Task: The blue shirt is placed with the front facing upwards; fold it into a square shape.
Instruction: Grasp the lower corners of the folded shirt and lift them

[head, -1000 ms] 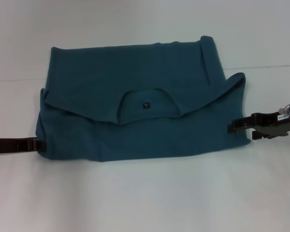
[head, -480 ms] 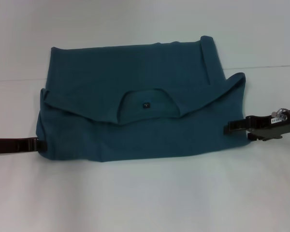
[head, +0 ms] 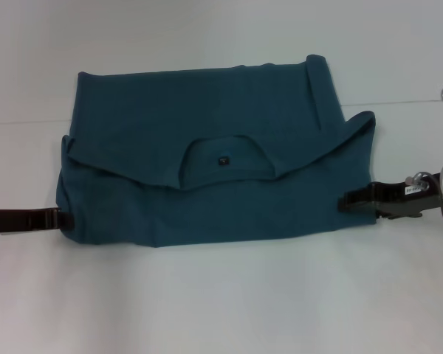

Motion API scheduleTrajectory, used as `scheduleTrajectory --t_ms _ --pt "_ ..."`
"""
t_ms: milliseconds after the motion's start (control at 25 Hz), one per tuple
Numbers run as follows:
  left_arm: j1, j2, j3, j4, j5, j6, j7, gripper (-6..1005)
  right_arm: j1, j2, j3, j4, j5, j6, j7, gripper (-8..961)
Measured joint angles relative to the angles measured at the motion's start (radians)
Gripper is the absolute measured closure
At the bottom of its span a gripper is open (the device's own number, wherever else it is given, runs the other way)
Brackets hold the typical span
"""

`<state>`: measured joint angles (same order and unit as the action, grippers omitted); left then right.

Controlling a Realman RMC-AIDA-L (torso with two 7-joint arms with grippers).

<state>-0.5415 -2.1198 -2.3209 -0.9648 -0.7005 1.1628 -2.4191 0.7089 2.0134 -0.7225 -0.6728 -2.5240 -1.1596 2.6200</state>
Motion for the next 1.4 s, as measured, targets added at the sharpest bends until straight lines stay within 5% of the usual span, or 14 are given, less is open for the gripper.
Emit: scheduleTrajectory --t_ms 200,600,1040,1400 --pt "0.001 0.001 0.000 0.000 -0.001 0.002 0.000 964 -0.015 0.019 0.006 -0.039 0.005 -0.012 -0.047 311" --pt "0.010 0.019 -0.057 -0.003 -0.007 0.088 0.036 965 -0.075 0.012 0.013 -0.121 0.051 -0.107 -0.061 728" --pt "0.046 0.032 -0.132 -0.034 -0.021 0.227 0.084 965 -0.156 -0.004 0.025 -0.176 0.118 -0.253 -0.102 950" --pt "0.122 0.014 -0.138 -0.110 -0.027 0.353 0.101 965 -0.241 -0.001 0.108 -0.199 0.151 -0.380 -0.215 950"
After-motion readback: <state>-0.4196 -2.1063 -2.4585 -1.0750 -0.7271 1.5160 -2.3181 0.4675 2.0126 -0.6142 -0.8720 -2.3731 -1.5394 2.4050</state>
